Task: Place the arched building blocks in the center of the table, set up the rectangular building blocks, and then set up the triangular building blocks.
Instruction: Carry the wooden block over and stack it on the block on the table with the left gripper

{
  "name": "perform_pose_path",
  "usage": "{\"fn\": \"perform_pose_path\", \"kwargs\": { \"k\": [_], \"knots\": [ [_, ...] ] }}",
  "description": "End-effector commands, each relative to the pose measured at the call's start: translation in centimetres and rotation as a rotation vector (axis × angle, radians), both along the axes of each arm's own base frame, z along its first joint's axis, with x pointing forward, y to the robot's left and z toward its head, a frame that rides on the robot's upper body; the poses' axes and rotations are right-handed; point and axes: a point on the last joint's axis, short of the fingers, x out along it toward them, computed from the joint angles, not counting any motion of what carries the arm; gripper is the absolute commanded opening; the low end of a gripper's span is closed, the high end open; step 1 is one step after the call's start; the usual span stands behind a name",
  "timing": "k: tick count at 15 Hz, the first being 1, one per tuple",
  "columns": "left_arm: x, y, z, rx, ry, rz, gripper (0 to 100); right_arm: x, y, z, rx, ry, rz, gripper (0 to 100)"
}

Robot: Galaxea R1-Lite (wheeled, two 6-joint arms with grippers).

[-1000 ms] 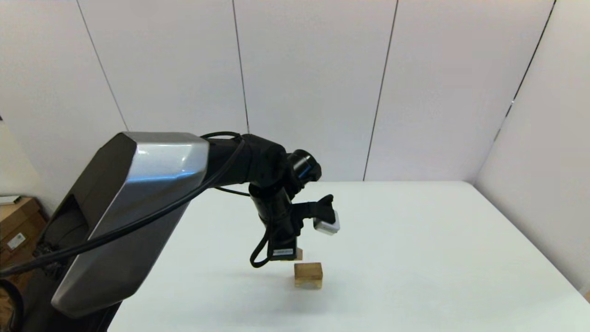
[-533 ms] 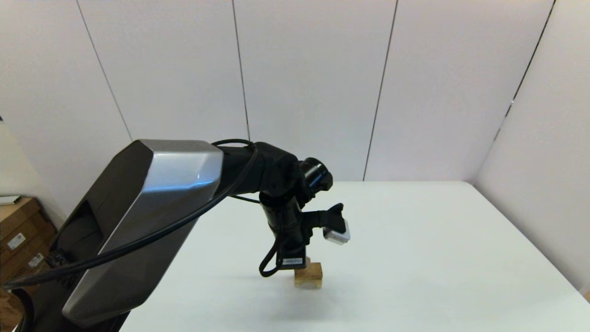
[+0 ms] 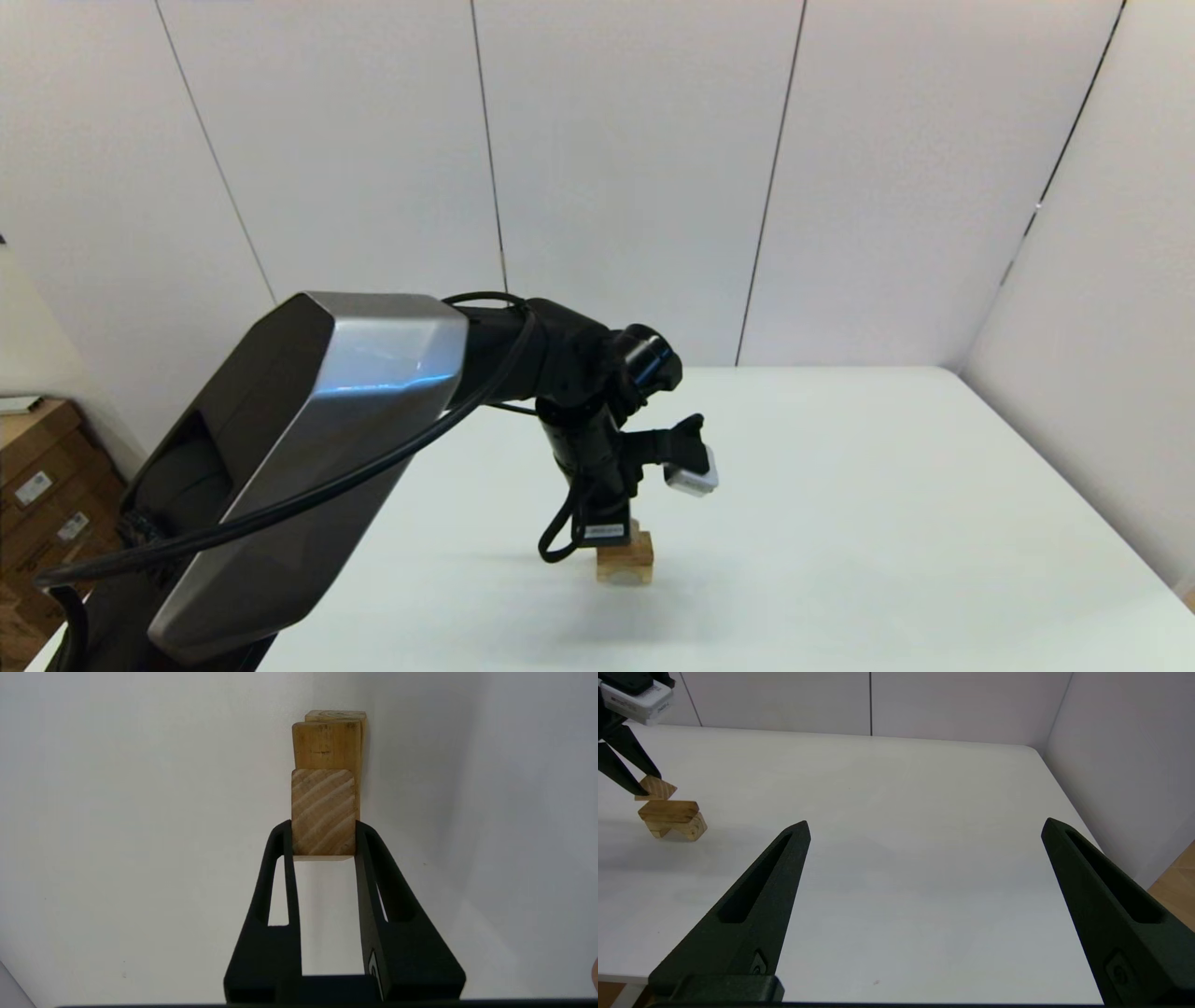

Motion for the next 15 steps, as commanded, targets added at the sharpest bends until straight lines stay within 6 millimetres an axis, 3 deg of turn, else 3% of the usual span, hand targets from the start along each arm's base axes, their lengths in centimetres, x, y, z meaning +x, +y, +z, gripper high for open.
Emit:
{"fn": "perform_pose_path", "kwargs": {
  "k": [1, 15],
  "knots": [
    [-0.02, -0.17, -0.51, 0.009, 0.008, -0.007, 0, 0.0, 0.0, 0.02, 0.0, -0.001, 0.0, 100],
    [-0.22, -0.1, 0.22, 0.013, -0.013, 0.01, 0, 0.01, 0.0, -0.04, 0.0, 0.002, 0.0, 100]
  ]
}}
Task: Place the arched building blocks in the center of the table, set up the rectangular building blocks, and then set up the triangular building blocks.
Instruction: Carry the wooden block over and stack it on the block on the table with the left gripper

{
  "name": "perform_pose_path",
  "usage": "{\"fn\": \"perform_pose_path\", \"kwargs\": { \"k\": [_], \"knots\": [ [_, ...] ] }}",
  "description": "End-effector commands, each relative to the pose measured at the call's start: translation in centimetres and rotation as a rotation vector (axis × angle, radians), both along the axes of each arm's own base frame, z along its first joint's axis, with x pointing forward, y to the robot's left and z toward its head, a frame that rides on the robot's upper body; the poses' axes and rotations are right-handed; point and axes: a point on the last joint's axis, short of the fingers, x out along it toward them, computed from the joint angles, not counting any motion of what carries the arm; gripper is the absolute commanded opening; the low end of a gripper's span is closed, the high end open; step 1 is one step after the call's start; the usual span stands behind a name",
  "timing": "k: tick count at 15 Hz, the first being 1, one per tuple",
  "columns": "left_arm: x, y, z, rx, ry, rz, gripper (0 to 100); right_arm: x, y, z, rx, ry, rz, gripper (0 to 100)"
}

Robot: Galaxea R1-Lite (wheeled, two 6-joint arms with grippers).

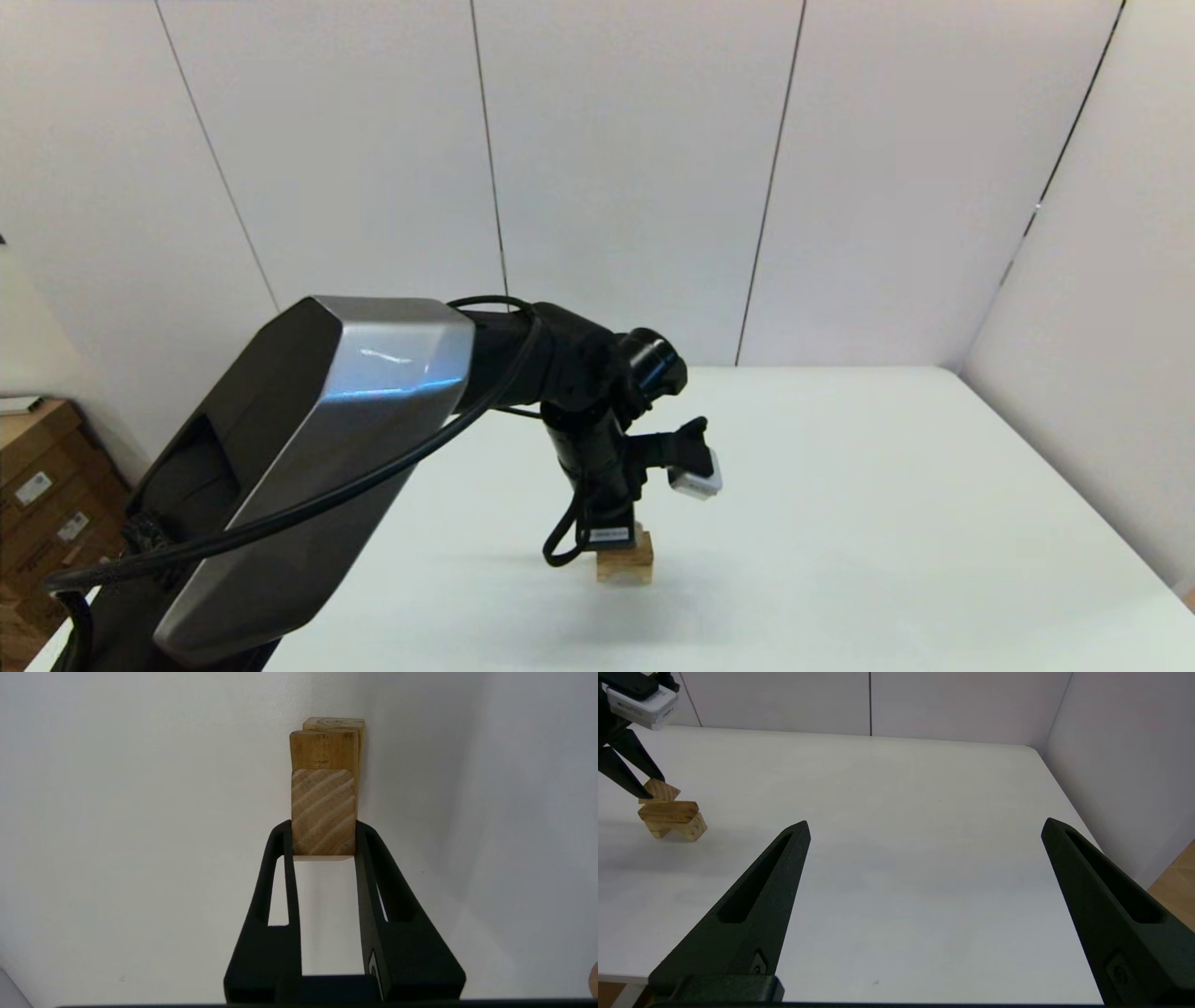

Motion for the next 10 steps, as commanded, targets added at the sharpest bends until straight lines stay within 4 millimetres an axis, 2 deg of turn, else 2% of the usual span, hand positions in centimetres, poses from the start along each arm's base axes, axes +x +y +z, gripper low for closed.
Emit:
{"fn": "perform_pose_path", "kwargs": {
  "k": [1, 10],
  "knots": [
    [-0.1, 0.19, 0.42, 0.023, -0.021, 0.003, 0, 0.0, 0.0, 0.0, -0.001, 0.001, 0.001, 100],
    [-0.96, -0.69, 0.27, 0.043, -0.032, -0.02, 0, 0.0, 0.0, 0.01, -0.001, -0.001, 0.001, 100]
  ]
}}
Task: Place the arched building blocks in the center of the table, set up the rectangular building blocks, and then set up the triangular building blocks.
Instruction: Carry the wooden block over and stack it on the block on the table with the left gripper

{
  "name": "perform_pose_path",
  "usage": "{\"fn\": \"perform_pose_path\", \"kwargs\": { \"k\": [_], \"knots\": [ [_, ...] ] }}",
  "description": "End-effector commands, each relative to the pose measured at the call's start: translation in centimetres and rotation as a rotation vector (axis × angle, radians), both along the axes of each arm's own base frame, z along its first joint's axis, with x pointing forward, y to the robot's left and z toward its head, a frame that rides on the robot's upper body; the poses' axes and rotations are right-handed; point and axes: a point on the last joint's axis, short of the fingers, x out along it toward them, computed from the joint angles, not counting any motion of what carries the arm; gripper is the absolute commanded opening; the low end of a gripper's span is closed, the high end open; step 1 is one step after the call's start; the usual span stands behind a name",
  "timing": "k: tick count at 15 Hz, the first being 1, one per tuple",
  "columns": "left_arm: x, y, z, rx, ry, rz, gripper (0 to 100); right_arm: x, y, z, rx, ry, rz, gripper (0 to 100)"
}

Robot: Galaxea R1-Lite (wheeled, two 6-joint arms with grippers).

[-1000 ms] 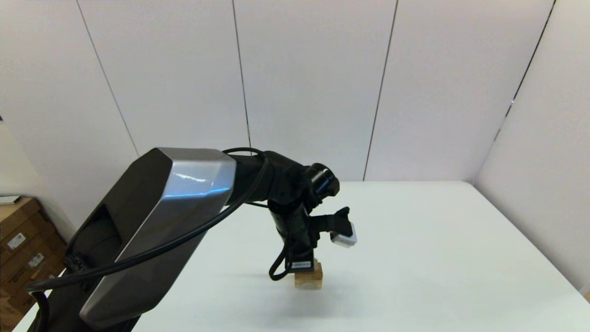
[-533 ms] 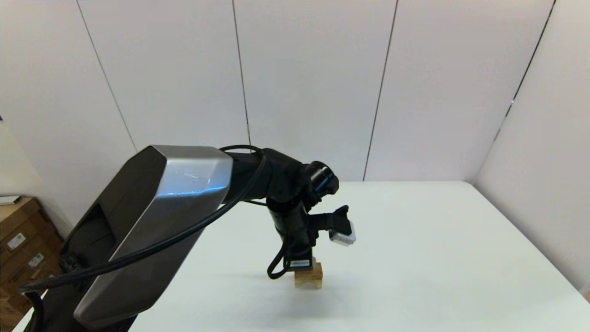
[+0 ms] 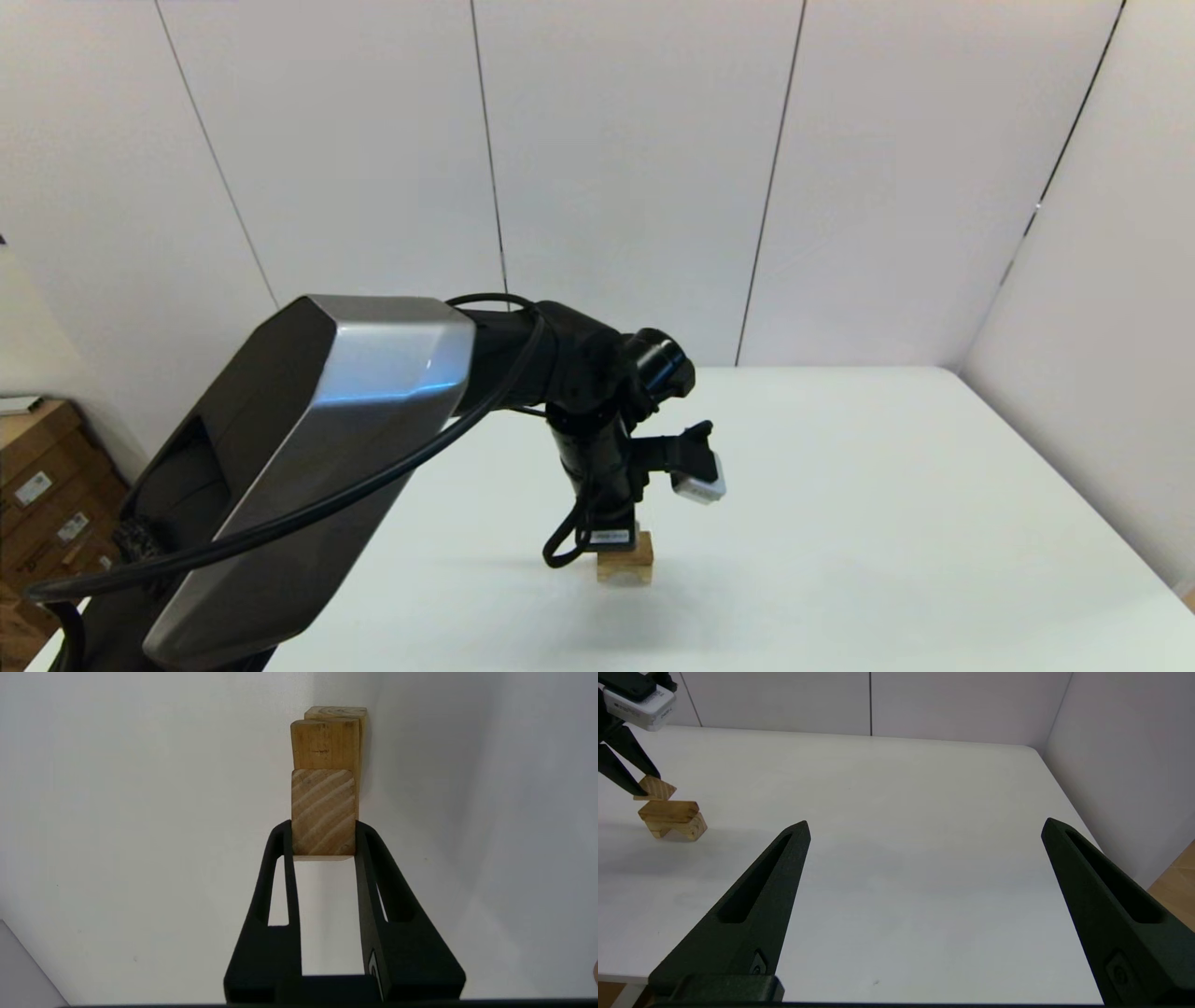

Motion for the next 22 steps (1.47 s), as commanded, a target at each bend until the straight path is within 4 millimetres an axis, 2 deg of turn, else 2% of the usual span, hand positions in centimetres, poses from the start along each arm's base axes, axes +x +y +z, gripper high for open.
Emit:
{"fn": "perform_pose_path", "kwargs": {
  "k": [1, 8, 22],
  "knots": [
    [-0.4, -0.5, -0.2, 0.005, 0.002, -0.017, 0, 0.0, 0.0, 0.0, 0.0, 0.001, 0.001, 100],
    [-0.2, -0.7, -1.2, 0.02, 0.009, -0.015, 0, 0.0, 0.0, 0.0, 0.0, -0.001, 0.001, 100],
    [-0.2, -0.7, -1.2, 0.023, 0.004, -0.012, 0, 0.0, 0.0, 0.0, 0.0, -0.001, 0.001, 100]
  ]
}}
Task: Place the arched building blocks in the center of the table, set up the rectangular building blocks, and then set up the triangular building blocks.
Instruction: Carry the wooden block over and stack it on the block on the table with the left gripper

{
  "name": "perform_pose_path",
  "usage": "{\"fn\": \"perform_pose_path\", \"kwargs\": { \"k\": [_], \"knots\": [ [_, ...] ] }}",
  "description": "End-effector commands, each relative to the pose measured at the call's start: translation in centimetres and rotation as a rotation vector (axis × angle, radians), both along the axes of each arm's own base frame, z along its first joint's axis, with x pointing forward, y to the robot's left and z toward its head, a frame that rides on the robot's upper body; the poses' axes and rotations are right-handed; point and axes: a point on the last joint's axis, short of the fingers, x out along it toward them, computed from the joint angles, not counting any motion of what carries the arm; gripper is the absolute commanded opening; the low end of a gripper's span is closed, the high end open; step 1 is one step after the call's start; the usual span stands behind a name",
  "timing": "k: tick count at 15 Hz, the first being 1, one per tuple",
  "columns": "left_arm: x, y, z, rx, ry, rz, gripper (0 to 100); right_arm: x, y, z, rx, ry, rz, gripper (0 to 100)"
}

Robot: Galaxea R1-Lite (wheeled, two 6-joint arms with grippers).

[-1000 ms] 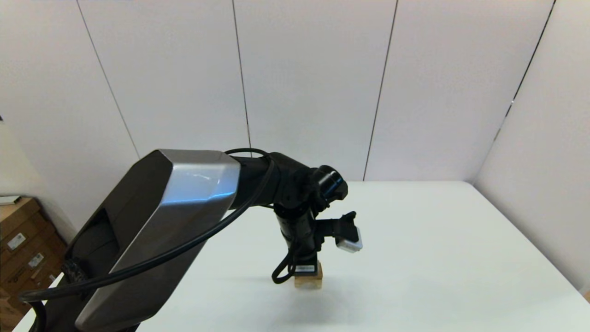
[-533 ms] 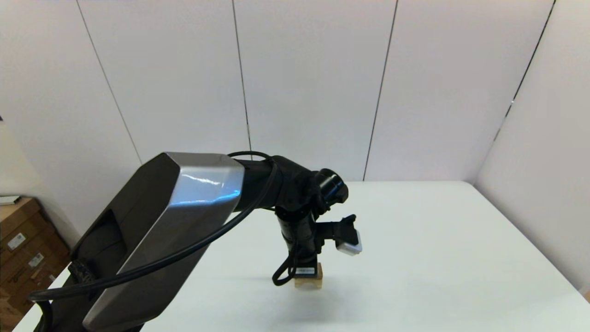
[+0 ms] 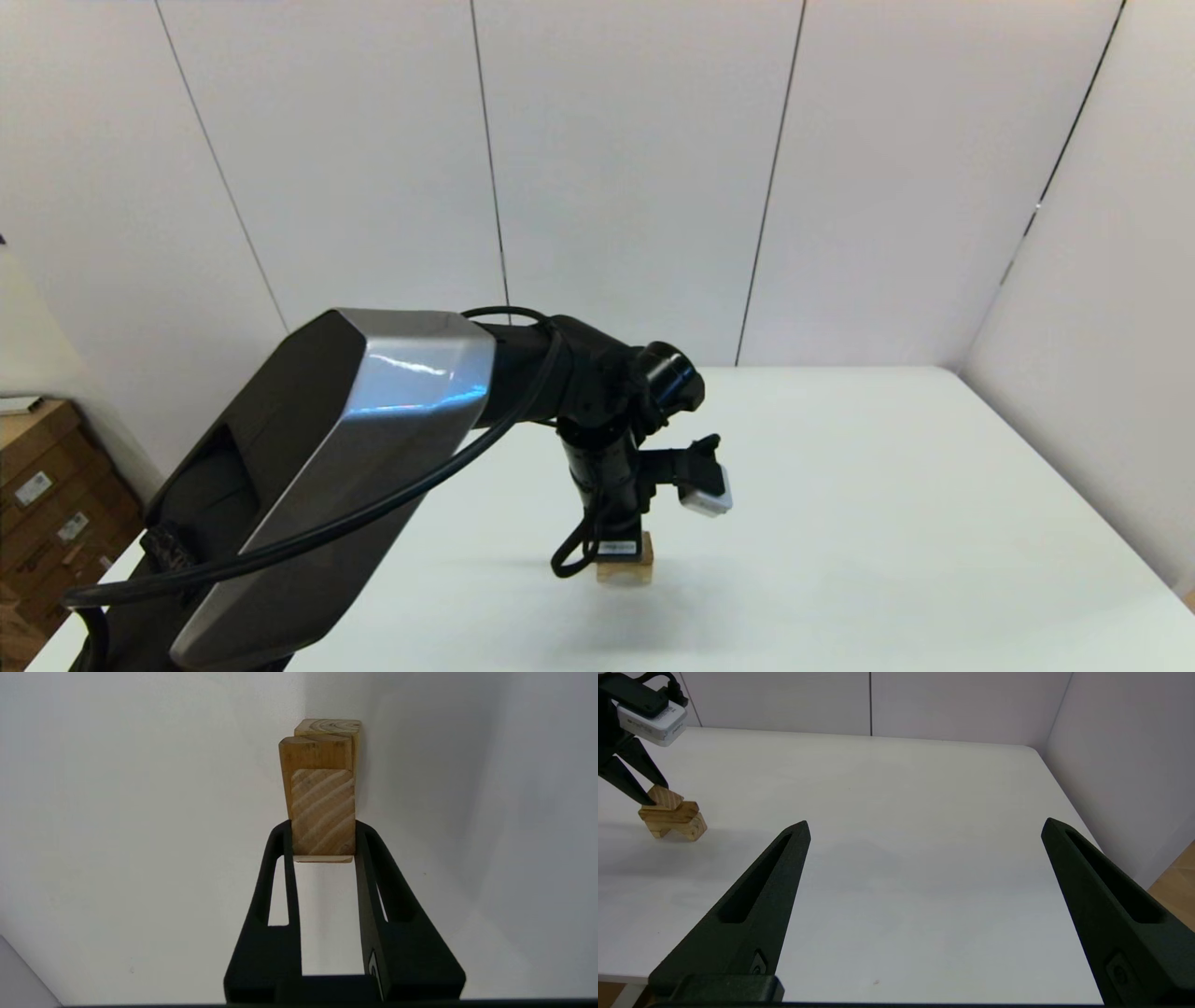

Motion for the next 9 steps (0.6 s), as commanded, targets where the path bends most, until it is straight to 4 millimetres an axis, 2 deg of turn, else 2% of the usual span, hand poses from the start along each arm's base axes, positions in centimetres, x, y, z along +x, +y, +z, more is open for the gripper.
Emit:
{"fn": "perform_pose_path", "kwargs": {
  "k": [1, 2, 3, 9],
  "knots": [
    [-0.02, 0.03, -0.07, 0.006, 0.003, -0.004, 0, 0.0, 0.0, -0.01, 0.0, 0.001, 0.001, 100],
    [-0.02, 0.03, -0.07, 0.006, 0.003, -0.004, 0, 0.0, 0.0, -0.01, 0.0, 0.001, 0.001, 100],
    [-0.02, 0.03, -0.07, 0.006, 0.003, -0.004, 100, 0.0, 0.0, 0.01, 0.0, -0.001, 0.001, 100],
    [0.07, -0.07, 0.47, -0.024, -0.014, 0.022, 100, 0.0, 0.0, 0.01, 0.0, -0.001, 0.001, 100]
  ]
}}
